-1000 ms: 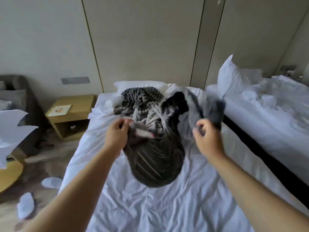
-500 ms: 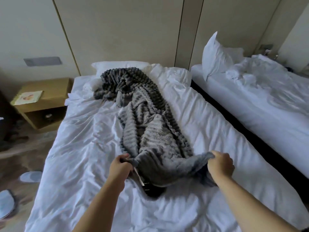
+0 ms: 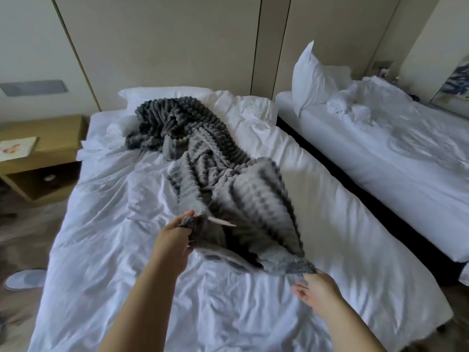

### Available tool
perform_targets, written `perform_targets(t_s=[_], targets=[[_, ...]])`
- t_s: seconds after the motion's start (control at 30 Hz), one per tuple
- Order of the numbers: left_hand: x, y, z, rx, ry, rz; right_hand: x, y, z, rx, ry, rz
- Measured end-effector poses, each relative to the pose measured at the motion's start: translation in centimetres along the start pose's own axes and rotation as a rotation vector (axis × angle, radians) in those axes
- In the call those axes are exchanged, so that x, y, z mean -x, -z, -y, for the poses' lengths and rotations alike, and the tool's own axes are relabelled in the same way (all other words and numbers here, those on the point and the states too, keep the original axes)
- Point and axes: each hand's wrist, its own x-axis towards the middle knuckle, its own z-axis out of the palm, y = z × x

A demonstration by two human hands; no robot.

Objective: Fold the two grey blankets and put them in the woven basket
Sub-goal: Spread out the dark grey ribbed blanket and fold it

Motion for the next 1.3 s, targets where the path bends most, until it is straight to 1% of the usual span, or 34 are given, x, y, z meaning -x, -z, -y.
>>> perform_targets(t_s=[0.07, 0.1, 0.13, 0.17, 0.2, 0.27, 0.3, 0.33, 0.37, 0.4, 0.43, 0.47, 0.5, 0.53, 0.6, 0.63, 0.67, 0.73, 0.87, 0.9, 0.97, 1.03, 1.07, 1.1, 1.13, 1.17, 1.2, 1.23, 1.27, 1.3], targets=[[-0.9, 0.4, 0.8, -0.063, 0.074, -0.054, -0.3, 0.9, 0.9, -0.075, 0.096, -0.111], [-0.5, 0.3, 0.6, -0.03, 0.13, -0.085, 0.0, 1.3, 1.8, -0.1, 0.143, -0.184], [-0.8, 0.2, 1.0, -0.137, 0.141, -0.08, 0.5, 1.5, 3.0, -0.152, 0.195, -0.244], [-0.8, 0.2, 1.1, -0.204, 0.129, -0.091, 1.3, 1.7, 4.3, -0.244, 0.256, -0.259], [-0.5, 0.1, 1.1, -0.155, 0.153, -0.091, 2.5, 1.8, 5.7, -0.353, 0.305, -0.233], [0.5, -0.1, 0.7, -0.25, 0.142, -0.067, 5.1, 2.3, 8.8, -0.609, 0.391, -0.119], [1.0, -0.1, 0.3, -0.242, 0.152, -0.035, 6.5, 2.3, 10.3, -0.724, 0.449, -0.037], [1.5, -0.3, -0.1, -0.225, 0.136, 0.008, 8.1, 2.3, 11.8, -0.792, 0.546, 0.07], [2.1, -0.5, -0.6, -0.193, 0.09, 0.075, 9.7, 1.8, 12.9, -0.779, 0.674, 0.173], [2.6, -0.8, -1.1, -0.111, 0.026, 0.154, 11.2, 1.0, 13.7, -0.685, 0.817, 0.262], [3.3, -1.3, -1.8, -0.009, -0.023, 0.228, 12.6, -0.3, 14.0, -0.532, 0.929, 0.339], [3.7, -1.8, -2.4, 0.093, -0.051, 0.279, 13.3, -1.7, 13.9, -0.345, 0.953, 0.373], [4.2, -2.4, -2.9, 0.162, -0.061, 0.314, 13.7, -3.1, 13.4, -0.163, 0.911, 0.381], [4.7, -3.0, -3.2, 0.202, -0.064, 0.33, 13.7, -4.4, 12.6, 0.002, 0.824, 0.36], [5.5, -3.7, -3.4, 0.206, -0.072, 0.32, 13.2, -5.7, 10.5, 0.284, 0.591, 0.269], [5.7, -3.6, -3.3, 0.186, -0.07, 0.311, 12.6, -5.8, 9.5, 0.363, 0.495, 0.253], [5.8, -3.5, -3.3, 0.167, -0.069, 0.307, 12.0, -5.5, 8.7, 0.381, 0.438, 0.249], [5.7, -2.9, -2.9, 0.109, -0.079, 0.254, 11.4, -5.0, 7.9, 0.317, 0.405, 0.235], [5.3, -2.8, -2.2, -0.001, -0.068, 0.153, 11.0, -4.4, 9.2, 0.147, 0.507, 0.111], [5.4, -2.9, -2.1, -0.025, -0.071, 0.144, 11.1, -4.2, 9.8, 0.027, 0.527, 0.094], [5.5, -3.1, -2.3, -0.064, -0.086, 0.135, 12.2, -3.5, 11.0, -0.352, 0.583, 0.029], [5.7, -3.5, -2.6, -0.08, -0.115, 0.142, 13.8, -2.9, 12.2, -0.719, 0.735, -0.065], [5.8, -3.7, -2.6, -0.086, -0.129, 0.153, 14.6, -3.0, 12.6, -0.801, 0.812, -0.062], [5.9, -4.1, -2.6, -0.095, -0.14, 0.167, 15.5, -3.5, 12.9, -0.8, 0.89, -0.011], [6.1, -4.6, -2.6, -0.108, -0.148, 0.182, 16.4, -4.4, 12.9, -0.669, 0.957, 0.043], [6.4, -5.1, -2.5, -0.121, -0.154, 0.192, 17.0, -5.6, 12.8, -0.415, 1.021, 0.095], [6.6, -5.6, -2.4, -0.133, -0.162, 0.202, 17.3, -6.7, 12.2, -0.089, 1.056, 0.168], [6.9, -6.1, -2.3, -0.149, -0.176, 0.21, 17.6, -7.6, 11.4, 0.209, 1.047, 0.245], [7.2, -6.5, -2.4, -0.167, -0.195, 0.218, 17.6, -8.2, 10.7, 0.402, 0.99, 0.316], [7.3, -6.8, -2.5, -0.185, -0.216, 0.222, 17.6, -8.3, 10.1, 0.471, 0.923, 0.403]])
